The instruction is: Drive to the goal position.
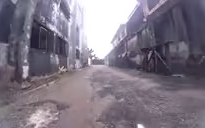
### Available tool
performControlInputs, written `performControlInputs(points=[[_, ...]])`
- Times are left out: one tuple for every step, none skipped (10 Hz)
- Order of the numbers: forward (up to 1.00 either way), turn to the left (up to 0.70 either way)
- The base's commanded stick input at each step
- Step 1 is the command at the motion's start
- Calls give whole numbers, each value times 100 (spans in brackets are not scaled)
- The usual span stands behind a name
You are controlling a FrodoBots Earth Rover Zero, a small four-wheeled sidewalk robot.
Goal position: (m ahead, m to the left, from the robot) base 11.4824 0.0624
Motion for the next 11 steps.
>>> performControlInputs(points=[[70, 0], [70, 0], [70, 0], [70, 0], [70, 0], [70, 0], [70, 0], [70, 0], [70, 0], [70, 0], [70, 0]])
